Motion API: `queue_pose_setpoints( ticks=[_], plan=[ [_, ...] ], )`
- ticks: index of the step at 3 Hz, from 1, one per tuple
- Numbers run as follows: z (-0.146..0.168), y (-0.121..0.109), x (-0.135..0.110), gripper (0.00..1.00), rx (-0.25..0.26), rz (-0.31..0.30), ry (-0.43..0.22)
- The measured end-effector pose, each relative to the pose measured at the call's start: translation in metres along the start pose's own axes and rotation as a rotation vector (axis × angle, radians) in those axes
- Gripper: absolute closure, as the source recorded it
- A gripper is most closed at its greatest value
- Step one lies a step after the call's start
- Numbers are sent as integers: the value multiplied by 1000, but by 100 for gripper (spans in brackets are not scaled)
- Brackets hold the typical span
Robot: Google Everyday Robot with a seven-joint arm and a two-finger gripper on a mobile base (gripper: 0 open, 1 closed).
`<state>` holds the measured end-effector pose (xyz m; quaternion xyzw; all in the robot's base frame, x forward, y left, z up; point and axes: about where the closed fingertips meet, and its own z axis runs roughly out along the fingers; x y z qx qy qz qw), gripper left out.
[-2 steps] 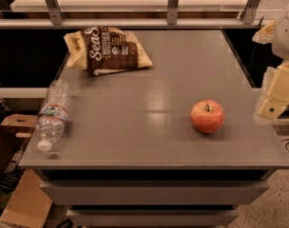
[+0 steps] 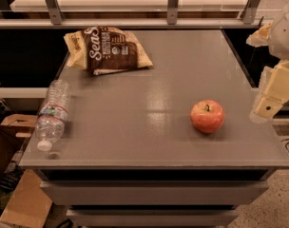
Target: Move apple near brown chip bag
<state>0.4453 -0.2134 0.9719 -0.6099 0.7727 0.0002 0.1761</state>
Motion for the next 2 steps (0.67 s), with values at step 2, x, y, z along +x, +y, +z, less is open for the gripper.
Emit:
queue_pose_setpoints(
  ticks=[2],
  plan=[
    [45,-4,-12,0,-145,-2,-217]
  ],
)
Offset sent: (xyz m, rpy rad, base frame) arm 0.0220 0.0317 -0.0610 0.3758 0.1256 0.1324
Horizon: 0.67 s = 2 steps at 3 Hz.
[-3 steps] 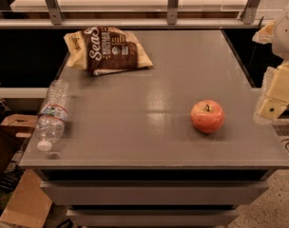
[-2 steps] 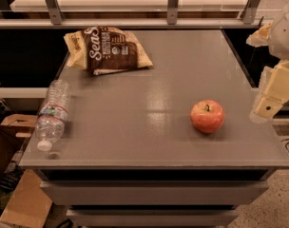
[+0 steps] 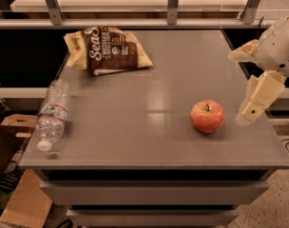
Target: Move apple near brown chip bag
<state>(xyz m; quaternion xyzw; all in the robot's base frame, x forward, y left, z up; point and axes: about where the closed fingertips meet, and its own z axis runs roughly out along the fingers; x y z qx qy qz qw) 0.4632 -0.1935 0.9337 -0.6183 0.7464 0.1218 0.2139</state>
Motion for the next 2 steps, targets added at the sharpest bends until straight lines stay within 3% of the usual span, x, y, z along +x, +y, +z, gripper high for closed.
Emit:
queue_pose_setpoints(
  ticks=[2],
  plan=[
    [44,14,0,0,-25,4,-167]
  ],
)
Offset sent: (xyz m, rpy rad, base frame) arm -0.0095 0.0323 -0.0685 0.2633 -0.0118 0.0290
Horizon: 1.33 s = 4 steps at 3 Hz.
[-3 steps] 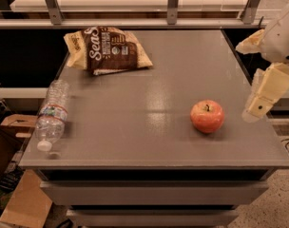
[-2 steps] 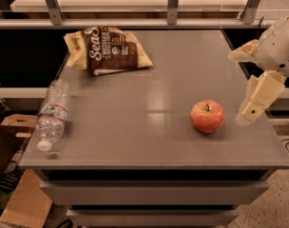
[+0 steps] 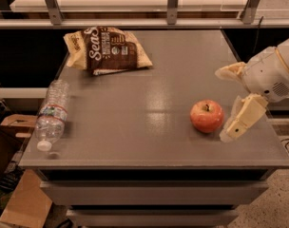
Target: Move apple near brown chip bag
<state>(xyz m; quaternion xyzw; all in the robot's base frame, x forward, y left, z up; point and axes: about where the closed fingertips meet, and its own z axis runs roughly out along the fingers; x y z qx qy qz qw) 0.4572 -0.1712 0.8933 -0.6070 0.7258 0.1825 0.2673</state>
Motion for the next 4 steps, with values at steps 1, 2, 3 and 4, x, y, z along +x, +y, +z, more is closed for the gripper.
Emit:
queue_pose_setpoints(
  ticks=[1,2,3,4],
  plan=[
    [22,4,5,0,-15,13,-58],
    [40,5,7,18,-31,23,-90],
    [50,3,11,42,-34,44,-103],
    [53,0,14,65,-36,54,-110]
  ],
)
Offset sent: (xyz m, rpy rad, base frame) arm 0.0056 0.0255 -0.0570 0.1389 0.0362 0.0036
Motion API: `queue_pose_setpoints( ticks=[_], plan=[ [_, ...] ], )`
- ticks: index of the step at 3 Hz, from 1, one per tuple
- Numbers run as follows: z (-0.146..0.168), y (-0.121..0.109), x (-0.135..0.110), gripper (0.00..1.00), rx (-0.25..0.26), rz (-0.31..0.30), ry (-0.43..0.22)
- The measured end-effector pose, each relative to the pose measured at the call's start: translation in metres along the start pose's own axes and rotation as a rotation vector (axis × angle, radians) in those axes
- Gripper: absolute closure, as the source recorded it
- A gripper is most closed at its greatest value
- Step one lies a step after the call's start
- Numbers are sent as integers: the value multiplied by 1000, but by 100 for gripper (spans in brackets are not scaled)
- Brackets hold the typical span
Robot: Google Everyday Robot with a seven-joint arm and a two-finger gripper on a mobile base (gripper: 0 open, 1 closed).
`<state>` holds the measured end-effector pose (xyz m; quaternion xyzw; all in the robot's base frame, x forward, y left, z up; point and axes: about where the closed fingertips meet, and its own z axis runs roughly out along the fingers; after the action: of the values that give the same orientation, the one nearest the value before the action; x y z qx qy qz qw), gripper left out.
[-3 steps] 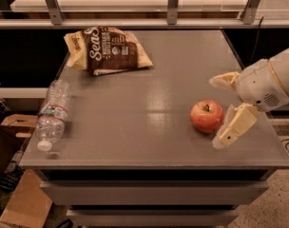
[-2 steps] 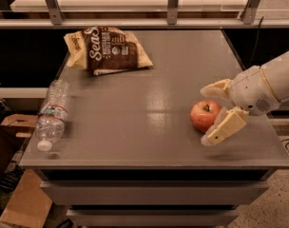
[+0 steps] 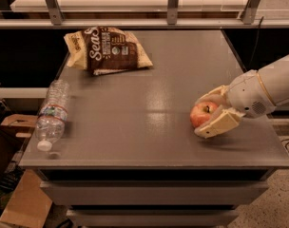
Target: Move apple near brown chip bag
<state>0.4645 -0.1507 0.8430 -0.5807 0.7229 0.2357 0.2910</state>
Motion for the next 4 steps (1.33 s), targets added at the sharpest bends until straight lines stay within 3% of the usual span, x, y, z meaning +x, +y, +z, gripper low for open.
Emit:
queue_pose_setpoints(
  ticks=[1,2,3,4],
  plan=[
    [-1,-7,-7,87,-5,-15,-19],
    [0,-21,-36,100,-11,-77,-52],
    [0,-21,-36,100,-11,-77,-52],
    [8,-32,-52,100,8,-91,-67]
  ],
)
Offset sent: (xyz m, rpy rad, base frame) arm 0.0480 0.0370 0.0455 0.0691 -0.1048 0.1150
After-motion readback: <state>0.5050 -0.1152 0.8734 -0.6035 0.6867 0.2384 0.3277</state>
